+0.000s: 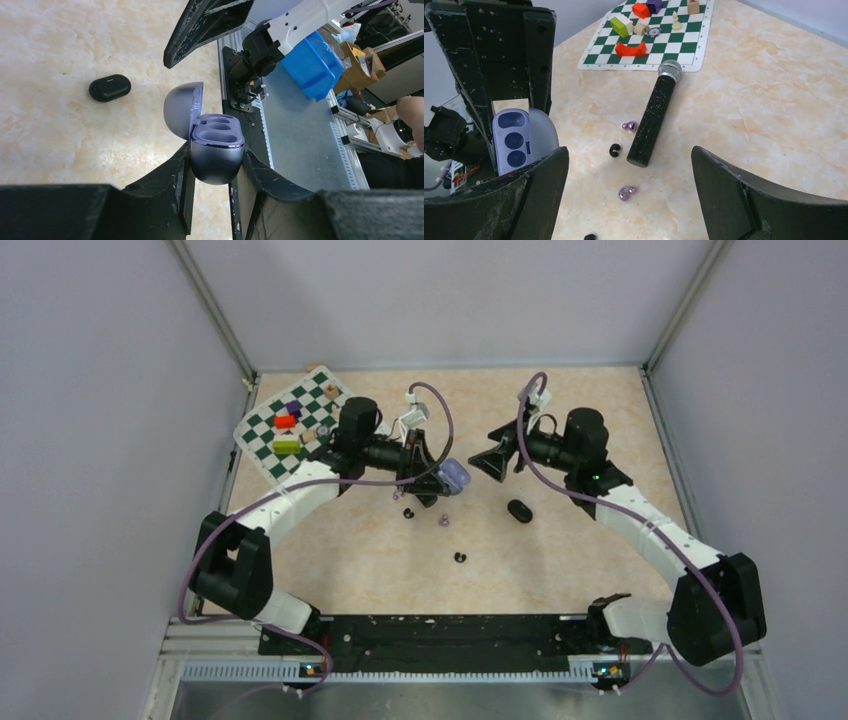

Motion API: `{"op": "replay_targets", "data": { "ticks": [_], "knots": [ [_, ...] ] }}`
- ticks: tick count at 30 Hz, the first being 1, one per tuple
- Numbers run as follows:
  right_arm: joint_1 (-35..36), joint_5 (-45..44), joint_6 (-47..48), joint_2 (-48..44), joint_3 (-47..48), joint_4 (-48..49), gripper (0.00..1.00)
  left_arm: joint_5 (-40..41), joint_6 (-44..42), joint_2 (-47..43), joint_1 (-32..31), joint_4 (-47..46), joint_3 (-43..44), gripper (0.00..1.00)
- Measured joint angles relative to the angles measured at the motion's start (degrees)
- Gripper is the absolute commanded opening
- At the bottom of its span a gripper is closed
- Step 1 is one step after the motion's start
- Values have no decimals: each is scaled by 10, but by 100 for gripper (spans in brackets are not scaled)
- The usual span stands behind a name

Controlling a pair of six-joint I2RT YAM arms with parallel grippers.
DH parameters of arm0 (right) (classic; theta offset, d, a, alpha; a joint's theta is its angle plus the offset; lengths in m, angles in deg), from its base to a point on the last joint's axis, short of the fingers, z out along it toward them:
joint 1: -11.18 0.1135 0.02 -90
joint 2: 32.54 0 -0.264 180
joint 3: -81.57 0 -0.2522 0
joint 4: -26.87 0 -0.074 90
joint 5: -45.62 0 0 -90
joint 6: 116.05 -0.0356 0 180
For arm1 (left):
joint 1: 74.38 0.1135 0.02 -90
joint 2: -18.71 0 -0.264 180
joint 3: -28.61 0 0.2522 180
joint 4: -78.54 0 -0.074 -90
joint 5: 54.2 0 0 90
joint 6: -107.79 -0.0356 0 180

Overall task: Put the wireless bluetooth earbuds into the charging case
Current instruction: Open the charging case, then adjust the earbud at the center of the board.

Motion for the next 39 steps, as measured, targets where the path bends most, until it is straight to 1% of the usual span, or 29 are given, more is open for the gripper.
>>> {"op": "replay_targets", "data": {
  "ticks": [5, 8, 11, 17, 20, 22, 24, 27, 28, 30, 32, 35, 39],
  "knots": [
    [0, 7, 0, -17, 0, 0, 91, -2, -12, -4, 0, 15, 0, 0],
    [0, 14, 3, -35, 0, 0, 91, -2, -47, -4, 5, 68, 13, 0],
    [0, 15, 10, -42, 0, 0, 91, -1, -111, -1, 23, 154, 58, 0],
    [0, 16, 30, -21, 0, -5, 89, 0, -286, 24, 111, 353, 185, 0],
    [0, 22, 37, 10, 0, -9, 85, 2, -365, 30, 145, 435, 204, 0],
    [0, 24, 38, 36, 0, -12, 79, 5, -402, 30, 153, 475, 201, 0],
    [0, 23, 36, 64, 1, -18, 72, 12, -409, 23, 153, 475, 181, 0],
    [3, 16, 34, 128, 27, -49, 62, 50, -386, -6, 151, 430, 116, 0],
    [4, 10, 34, 153, 42, -61, 60, 68, -375, -19, 151, 411, 93, 0],
    [8, -1, 35, 196, 65, -85, 58, 93, -356, -38, 151, 387, 67, 0],
    [16, -12, 37, 225, 76, -105, 57, 107, -340, -49, 151, 370, 60, 0],
    [40, -35, 47, 244, 80, -131, 56, 115, -325, -56, 151, 343, 60, 0],
    [83, -54, 62, 262, 92, -156, 54, 122, -319, -56, 151, 334, 60, 0]
  ]
}}
